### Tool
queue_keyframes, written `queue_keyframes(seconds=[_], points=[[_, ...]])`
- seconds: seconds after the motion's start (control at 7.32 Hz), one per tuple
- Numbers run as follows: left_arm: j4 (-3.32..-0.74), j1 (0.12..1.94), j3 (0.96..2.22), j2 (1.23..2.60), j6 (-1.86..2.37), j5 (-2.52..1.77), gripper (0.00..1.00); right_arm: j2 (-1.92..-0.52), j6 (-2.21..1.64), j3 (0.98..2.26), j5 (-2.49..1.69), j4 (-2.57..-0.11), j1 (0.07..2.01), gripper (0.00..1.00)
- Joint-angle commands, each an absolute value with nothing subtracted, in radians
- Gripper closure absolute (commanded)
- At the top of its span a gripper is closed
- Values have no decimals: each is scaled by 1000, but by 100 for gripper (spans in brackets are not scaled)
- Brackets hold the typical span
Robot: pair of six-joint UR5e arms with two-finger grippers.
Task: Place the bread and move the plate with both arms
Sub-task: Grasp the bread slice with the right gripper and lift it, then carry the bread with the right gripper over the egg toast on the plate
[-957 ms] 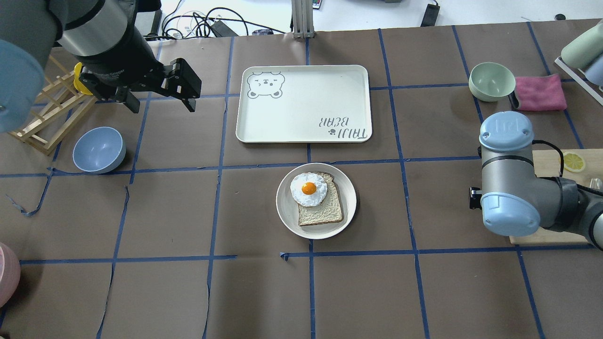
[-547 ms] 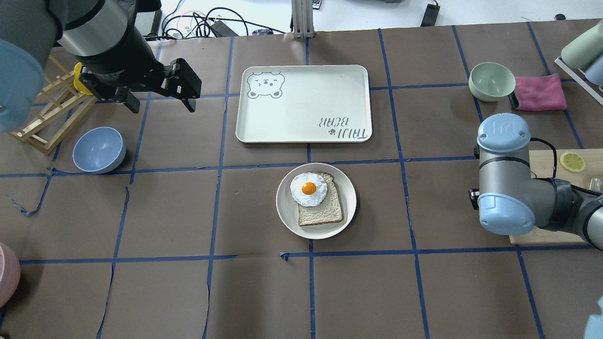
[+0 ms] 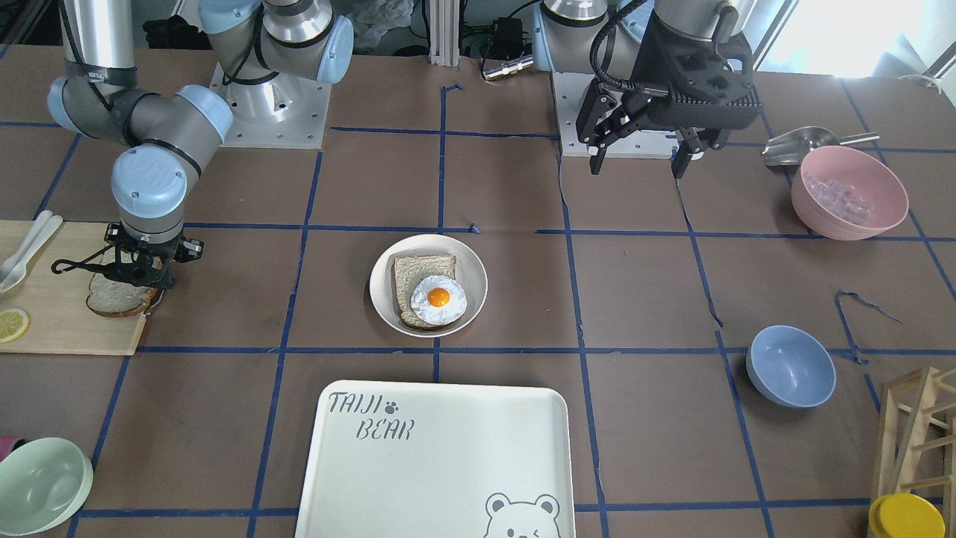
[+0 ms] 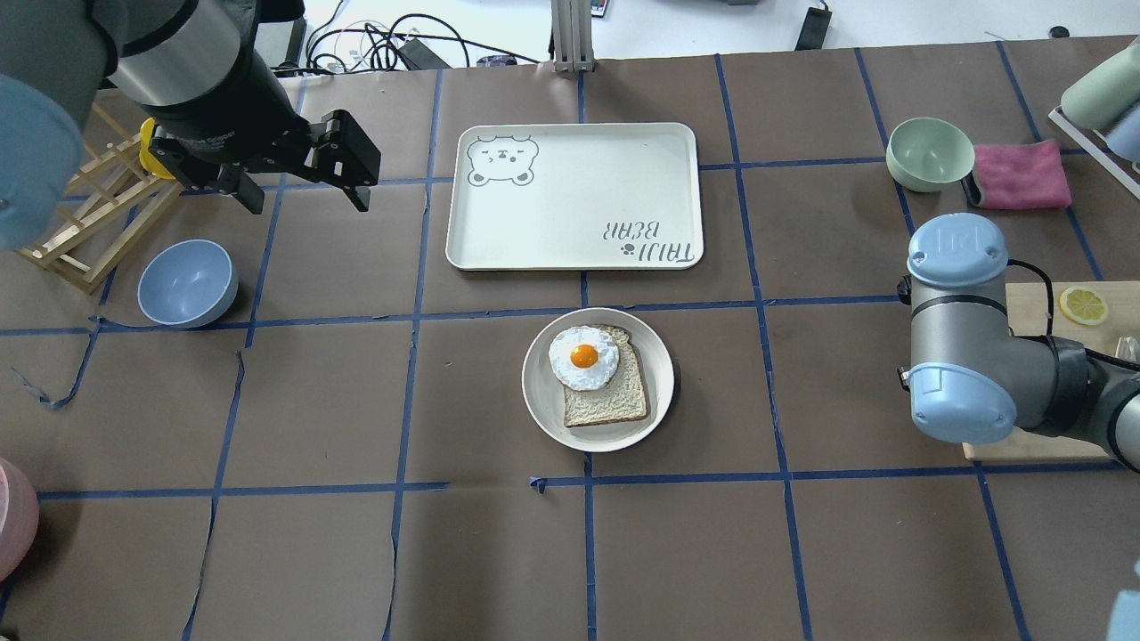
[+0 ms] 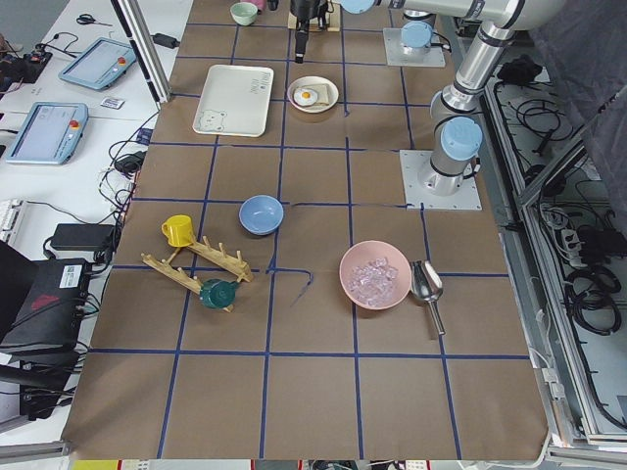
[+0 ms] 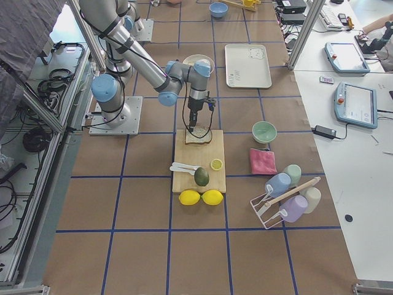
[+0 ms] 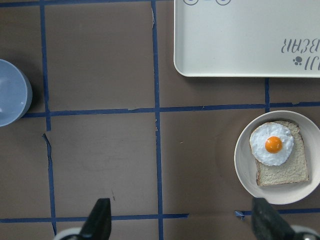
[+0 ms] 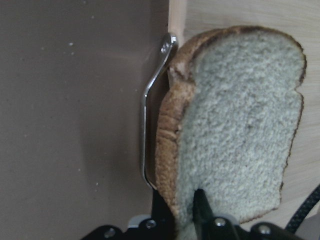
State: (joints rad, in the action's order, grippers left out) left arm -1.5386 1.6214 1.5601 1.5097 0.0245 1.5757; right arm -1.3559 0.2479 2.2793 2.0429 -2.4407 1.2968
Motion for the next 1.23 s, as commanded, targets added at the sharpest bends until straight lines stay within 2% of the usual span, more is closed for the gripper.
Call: queue_keyframes(seconds=[0.0, 0.27, 0.41, 0.68, 0.82, 1.09], points=[[-1539, 1621, 1560, 1509, 25, 1575, 0, -1364, 252, 2276, 2028, -2416, 1296, 100], [-1539, 1621, 1560, 1509, 25, 1577, 0, -1385, 252, 2249, 1959, -2407, 1301, 100], [-1539, 1621, 1560, 1509, 25, 1575, 0, -1396, 250, 2191, 1883, -2319, 1307, 100], [-1539, 1620, 1560, 1509, 25, 1577, 0, -1411, 218, 1920, 1836, -1926, 1369, 100], [-1539, 1620, 1560, 1509, 25, 1577, 0, -1410, 104, 1817, 1786, -1805, 1459, 100], [-1539, 1620, 1560, 1509, 25, 1577, 0, -1398, -171, 1720, 1703, -1747, 1706, 100]])
